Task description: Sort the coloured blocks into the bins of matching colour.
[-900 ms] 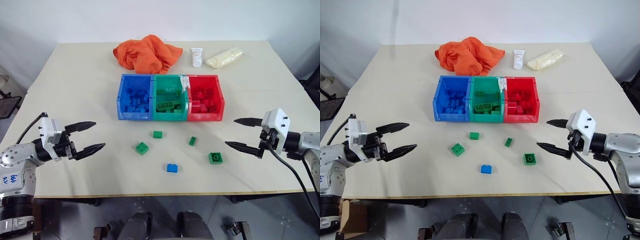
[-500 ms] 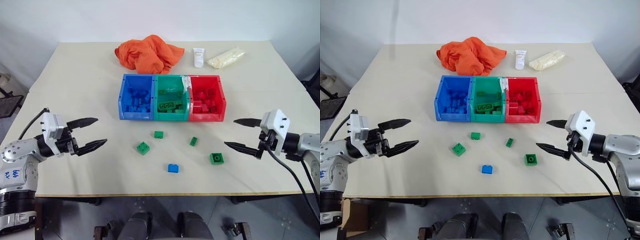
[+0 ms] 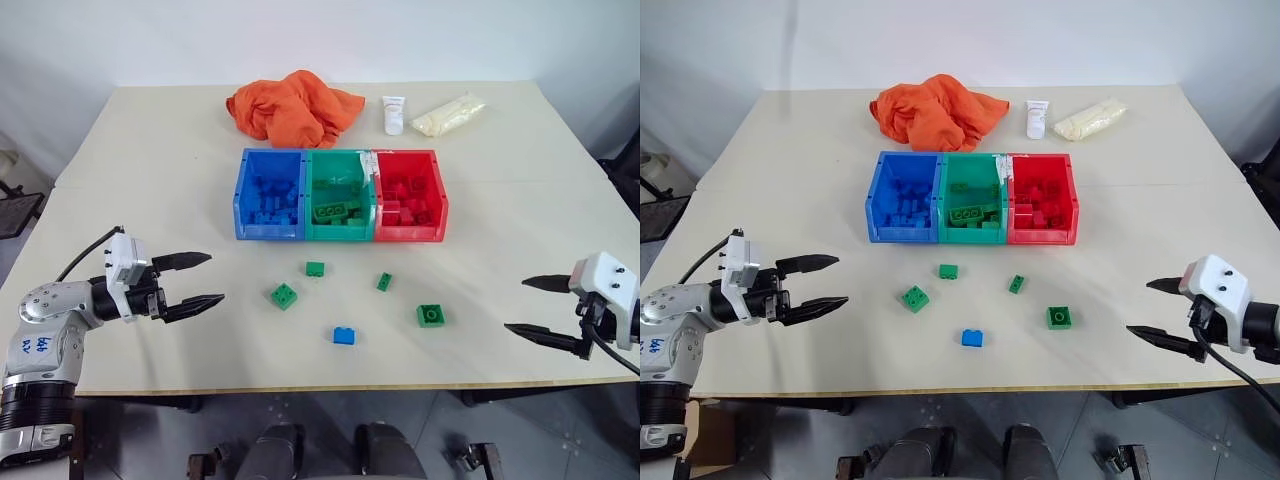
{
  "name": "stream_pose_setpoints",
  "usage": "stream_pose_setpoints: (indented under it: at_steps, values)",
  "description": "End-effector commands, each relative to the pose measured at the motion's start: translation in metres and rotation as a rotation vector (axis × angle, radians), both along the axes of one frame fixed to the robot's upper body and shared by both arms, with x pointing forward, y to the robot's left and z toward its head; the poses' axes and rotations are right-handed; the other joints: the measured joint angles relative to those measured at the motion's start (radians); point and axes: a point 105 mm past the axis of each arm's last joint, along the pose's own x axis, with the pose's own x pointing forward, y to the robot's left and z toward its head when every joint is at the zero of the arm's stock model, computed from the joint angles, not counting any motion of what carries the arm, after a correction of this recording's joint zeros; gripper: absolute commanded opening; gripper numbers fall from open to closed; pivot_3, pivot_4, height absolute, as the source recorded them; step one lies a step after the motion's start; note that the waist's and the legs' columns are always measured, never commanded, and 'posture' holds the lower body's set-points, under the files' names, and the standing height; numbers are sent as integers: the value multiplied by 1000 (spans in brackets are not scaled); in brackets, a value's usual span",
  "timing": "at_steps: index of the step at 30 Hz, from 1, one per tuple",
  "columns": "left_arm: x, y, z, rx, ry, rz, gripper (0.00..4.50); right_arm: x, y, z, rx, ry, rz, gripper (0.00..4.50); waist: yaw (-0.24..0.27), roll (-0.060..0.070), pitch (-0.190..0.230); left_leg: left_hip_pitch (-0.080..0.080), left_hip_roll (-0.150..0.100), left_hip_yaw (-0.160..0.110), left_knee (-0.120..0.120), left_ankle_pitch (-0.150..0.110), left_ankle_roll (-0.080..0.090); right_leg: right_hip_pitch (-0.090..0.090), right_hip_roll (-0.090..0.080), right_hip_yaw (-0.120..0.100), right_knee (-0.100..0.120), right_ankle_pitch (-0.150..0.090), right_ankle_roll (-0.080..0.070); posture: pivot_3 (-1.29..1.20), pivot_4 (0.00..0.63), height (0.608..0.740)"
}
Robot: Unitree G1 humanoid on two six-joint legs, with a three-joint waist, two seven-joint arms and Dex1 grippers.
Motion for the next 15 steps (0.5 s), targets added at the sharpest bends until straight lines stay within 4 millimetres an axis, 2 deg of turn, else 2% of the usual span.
stream_pose_setpoints:
  at_steps: [1,8,15]
  values:
    - [-2,-4,9,-5,-67,-29,4406,7,22,7,2,-17,72,4500,-1,0,0,0,0,0,0,0,0,0,0,0,0,0,0,0,150,740]
    - [-9,-10,6,-11,-80,-41,4406,28,52,-7,-3,9,182,4500,1,0,0,0,0,0,0,0,0,0,0,0,0,0,0,0,150,740]
    - [-21,-10,4,-19,-67,-28,4406,40,68,-28,-70,56,305,4500,3,0,0,0,0,0,0,0,0,-1,0,0,0,0,0,0,150,740]
